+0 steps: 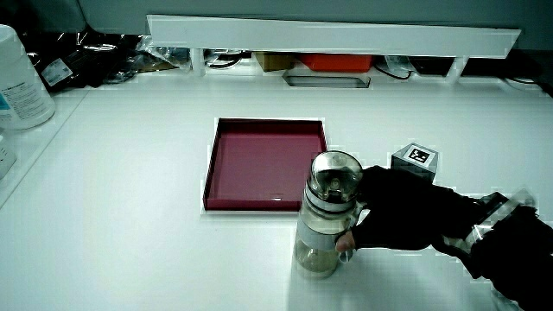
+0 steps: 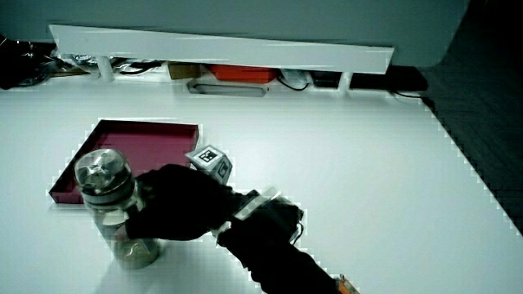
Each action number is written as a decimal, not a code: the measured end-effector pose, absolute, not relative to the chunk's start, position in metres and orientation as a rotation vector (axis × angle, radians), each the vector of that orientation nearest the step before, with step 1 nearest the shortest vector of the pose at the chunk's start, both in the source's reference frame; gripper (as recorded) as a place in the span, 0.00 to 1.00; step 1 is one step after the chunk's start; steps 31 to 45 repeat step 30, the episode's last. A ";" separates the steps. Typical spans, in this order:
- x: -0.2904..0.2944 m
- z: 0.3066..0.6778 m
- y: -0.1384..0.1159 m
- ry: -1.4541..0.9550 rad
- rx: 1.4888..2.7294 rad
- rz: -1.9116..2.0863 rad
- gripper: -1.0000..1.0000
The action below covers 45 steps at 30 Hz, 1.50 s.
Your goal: Pick bottle
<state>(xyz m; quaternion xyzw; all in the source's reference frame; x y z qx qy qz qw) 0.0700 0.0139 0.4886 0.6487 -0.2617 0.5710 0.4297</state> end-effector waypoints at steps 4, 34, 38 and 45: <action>0.070 0.489 0.017 -0.676 1.646 1.478 0.95; 0.068 0.442 -0.043 -0.720 1.865 1.641 1.00; 0.068 0.442 -0.043 -0.720 1.865 1.641 1.00; 0.068 0.442 -0.043 -0.720 1.865 1.641 1.00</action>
